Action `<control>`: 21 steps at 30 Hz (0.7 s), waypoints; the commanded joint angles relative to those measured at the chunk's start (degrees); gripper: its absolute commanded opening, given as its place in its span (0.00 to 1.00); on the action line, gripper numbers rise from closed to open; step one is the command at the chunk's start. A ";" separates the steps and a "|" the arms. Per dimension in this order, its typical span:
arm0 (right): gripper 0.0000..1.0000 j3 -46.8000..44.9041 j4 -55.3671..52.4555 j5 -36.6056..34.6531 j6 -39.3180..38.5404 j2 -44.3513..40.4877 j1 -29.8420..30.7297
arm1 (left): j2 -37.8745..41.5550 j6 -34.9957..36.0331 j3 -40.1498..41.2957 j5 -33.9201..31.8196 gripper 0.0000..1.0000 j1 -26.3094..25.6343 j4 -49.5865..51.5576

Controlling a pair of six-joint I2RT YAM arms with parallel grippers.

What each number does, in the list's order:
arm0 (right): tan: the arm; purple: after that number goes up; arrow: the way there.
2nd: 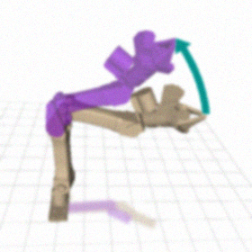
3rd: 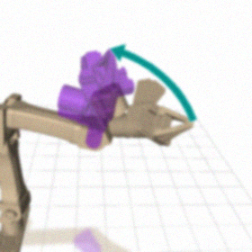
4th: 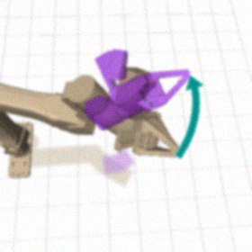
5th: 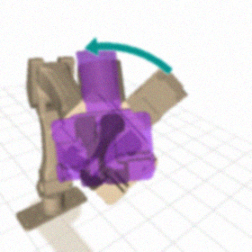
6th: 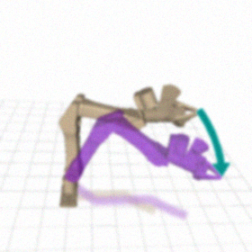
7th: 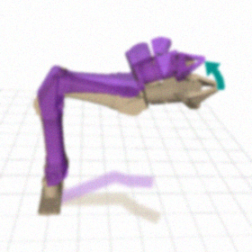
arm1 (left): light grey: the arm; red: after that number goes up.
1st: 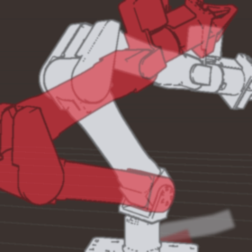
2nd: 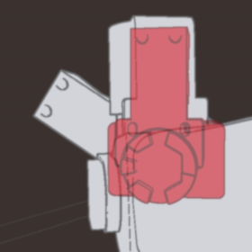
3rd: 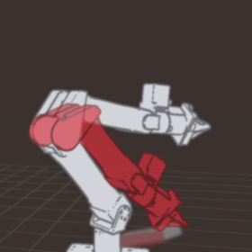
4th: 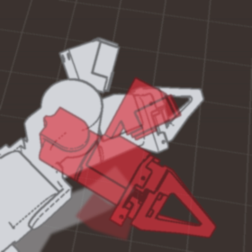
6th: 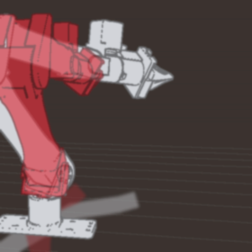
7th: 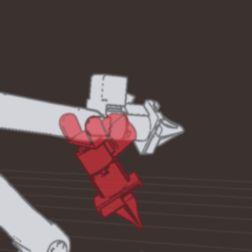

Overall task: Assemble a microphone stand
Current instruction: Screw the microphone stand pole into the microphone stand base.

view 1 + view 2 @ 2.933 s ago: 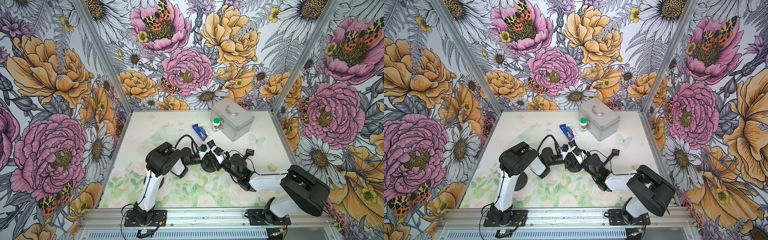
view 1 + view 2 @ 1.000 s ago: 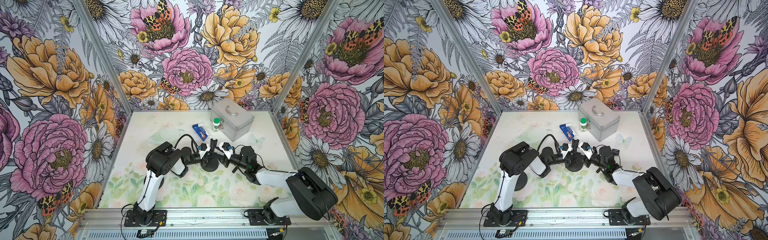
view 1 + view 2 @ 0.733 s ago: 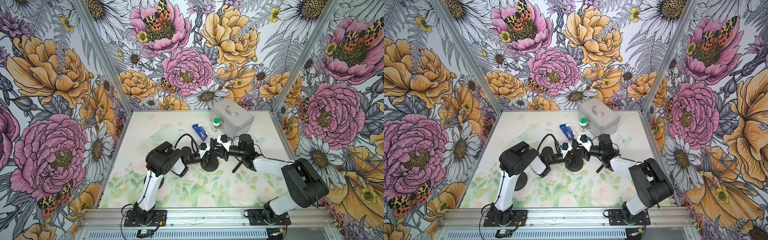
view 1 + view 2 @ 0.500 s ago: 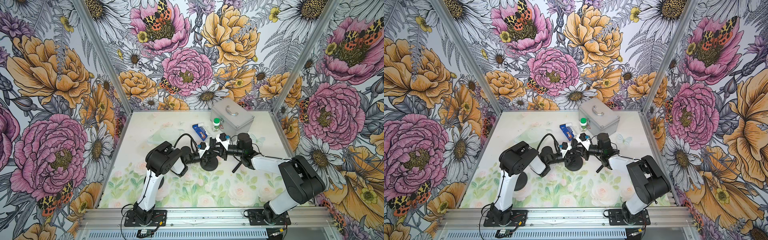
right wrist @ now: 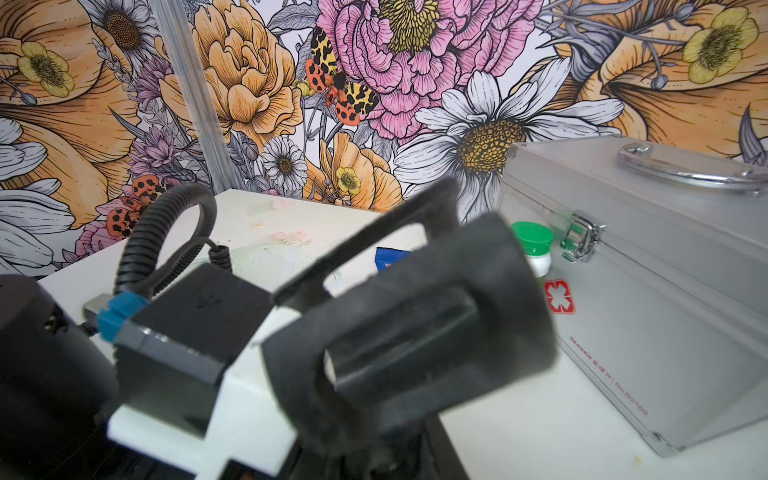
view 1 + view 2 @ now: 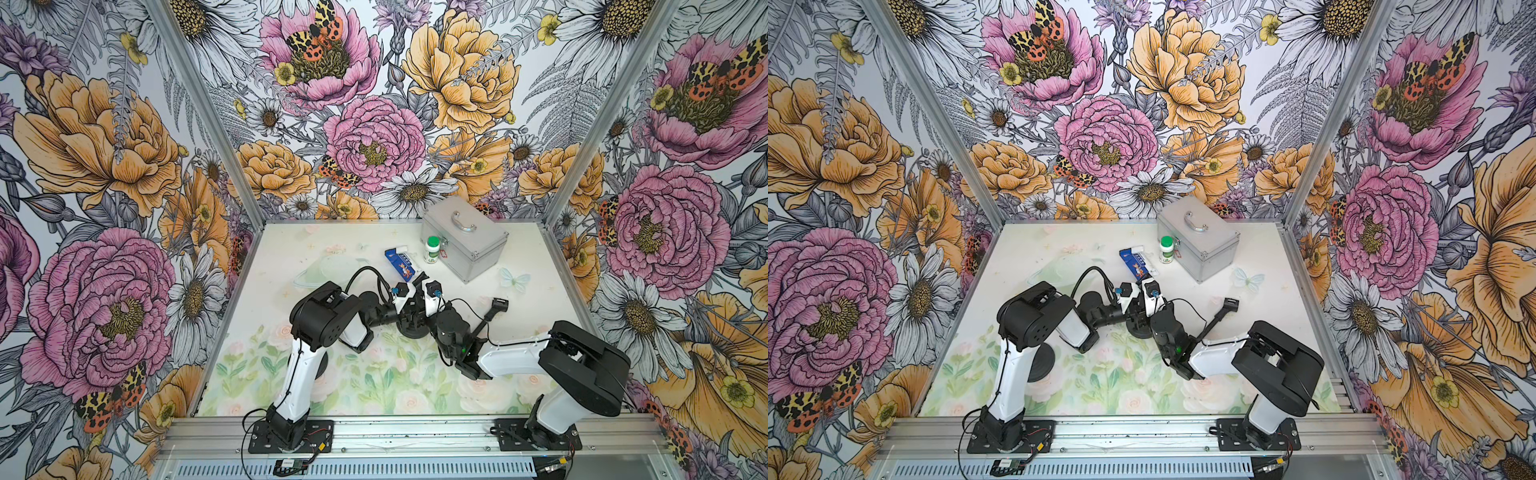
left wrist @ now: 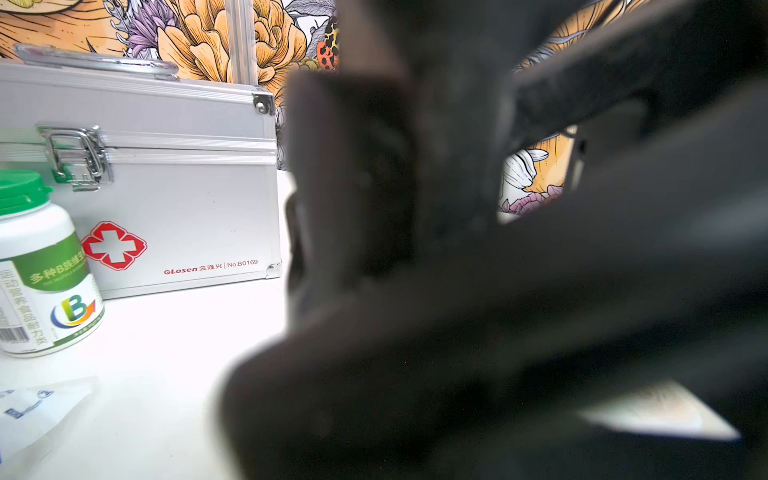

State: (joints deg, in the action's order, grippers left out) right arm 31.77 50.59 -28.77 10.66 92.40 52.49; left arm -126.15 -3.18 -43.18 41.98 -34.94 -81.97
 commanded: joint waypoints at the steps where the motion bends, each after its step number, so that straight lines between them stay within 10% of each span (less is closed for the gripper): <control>1: 0.26 -1.24 -5.25 12.00 -10.76 0.28 -1.13 | -0.21 -1.22 -0.31 1.29 0.14 -1.81 1.07; 8: 0.45 -3.85 -12.57 59.87 -13.88 -8.67 -17.22 | -0.19 -1.25 -0.29 1.50 0.14 -1.81 1.09; 21: 0.42 9.55 -28.87 81.79 -19.98 -3.60 -30.89 | -0.50 -1.38 -0.59 1.71 0.14 -1.76 1.10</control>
State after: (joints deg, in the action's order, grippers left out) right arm 37.91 24.86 45.08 -8.12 86.21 21.74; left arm -126.13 -3.33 -43.24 41.78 -35.88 -82.02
